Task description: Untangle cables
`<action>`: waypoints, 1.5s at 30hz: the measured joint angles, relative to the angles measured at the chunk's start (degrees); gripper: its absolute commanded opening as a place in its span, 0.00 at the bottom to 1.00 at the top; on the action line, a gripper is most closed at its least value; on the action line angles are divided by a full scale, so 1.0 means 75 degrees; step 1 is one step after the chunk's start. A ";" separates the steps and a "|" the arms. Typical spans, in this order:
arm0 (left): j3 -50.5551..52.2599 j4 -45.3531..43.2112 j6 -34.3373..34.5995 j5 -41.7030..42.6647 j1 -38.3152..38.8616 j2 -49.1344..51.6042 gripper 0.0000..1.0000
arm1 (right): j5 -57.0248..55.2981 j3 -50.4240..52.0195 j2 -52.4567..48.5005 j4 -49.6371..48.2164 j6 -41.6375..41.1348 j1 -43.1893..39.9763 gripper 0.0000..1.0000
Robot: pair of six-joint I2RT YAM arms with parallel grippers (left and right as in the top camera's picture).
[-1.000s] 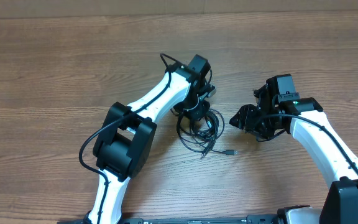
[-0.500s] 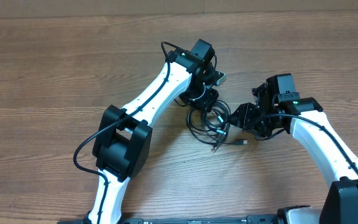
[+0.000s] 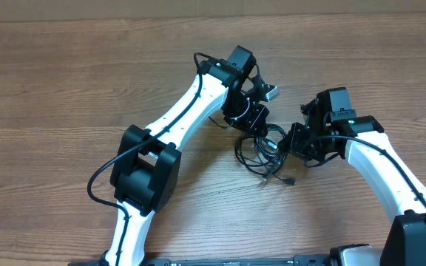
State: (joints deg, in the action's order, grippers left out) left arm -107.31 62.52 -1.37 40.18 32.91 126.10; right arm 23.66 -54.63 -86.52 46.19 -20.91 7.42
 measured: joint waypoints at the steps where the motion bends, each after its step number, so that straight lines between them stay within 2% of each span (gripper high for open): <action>1: 0.0000 0.0000 0.0000 0.0032 0.0000 0.0000 0.04 | -0.0064 0.0000 -0.0003 0.0041 0.0009 0.0017 0.09; 7: 0.0000 0.0020 0.0000 0.0277 -0.0073 0.0000 0.04 | -0.0440 0.0000 0.0000 0.0274 0.0015 0.0064 0.11; 11: 0.0000 0.0169 0.0000 0.0335 -0.0329 0.0000 0.04 | -0.0886 0.0000 -0.0003 0.0455 0.0026 0.0058 0.25; 13: 0.0000 0.0242 0.0000 0.0332 -0.0527 0.0000 0.04 | -0.1061 0.0000 0.0000 0.0446 0.0000 0.0058 0.28; 19: 0.0000 0.0297 -0.0006 0.0326 -0.0799 0.0000 0.04 | -0.1282 0.0000 0.0000 0.0443 -0.0012 0.0058 0.29; 23: 0.0000 0.0297 -0.0035 0.0326 -0.0685 0.0000 0.04 | -0.1343 0.0000 -0.0003 0.0449 0.0003 0.0058 0.33; 24: 0.0000 0.0294 -0.0050 0.0326 -0.0685 0.0000 0.07 | -0.1355 0.0000 0.0000 0.0446 -0.0003 0.0058 0.33; 25: 0.0000 0.0300 -0.0076 0.0326 -0.0667 0.0000 0.21 | -0.1358 0.0000 0.0000 0.0446 -0.0006 0.0055 0.33; 26: 0.0000 0.0303 -0.0105 0.0306 -0.0662 0.0000 0.41 | -0.1358 0.0000 0.0000 0.0446 -0.0009 0.0058 0.32; 27: 0.0000 0.0318 -0.0154 0.0256 -0.0659 0.0000 0.51 | -0.1358 0.0000 0.0000 0.0443 -0.0009 0.0058 0.32; 30: 0.0000 0.0364 -0.0236 -0.0026 -0.0635 0.0000 0.64 | -0.1364 0.0000 0.0000 0.0446 -0.0044 0.0058 0.33; 32: 0.0000 0.0323 -0.0262 -0.0210 -0.0606 0.0000 0.64 | -0.1393 0.0000 0.0000 0.0449 -0.0154 0.0055 0.33; 38: 0.0000 -0.0379 -0.0291 -0.0729 -0.0361 0.0000 0.53 | -0.1719 0.0000 0.0000 0.0449 -0.0985 0.0052 0.37; 40: 0.0000 -0.0621 -0.0291 -0.0892 -0.0245 0.0000 0.46 | -0.1795 0.0000 0.0000 0.0443 -0.1134 0.0052 0.38; 42: 0.0000 -0.0848 -0.0291 -0.1151 -0.0125 0.0000 0.36 | -0.1821 0.0000 0.0000 0.0446 -0.1265 0.0050 0.38; 45: 0.0000 -0.1032 -0.0323 -0.1574 0.0064 0.0000 0.36 | -0.1851 0.0000 0.0000 0.0460 -0.1422 0.0050 0.38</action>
State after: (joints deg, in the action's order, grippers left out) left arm -107.31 54.78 -3.79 28.38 33.39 126.10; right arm 9.78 -54.63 -86.52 49.65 -31.57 7.79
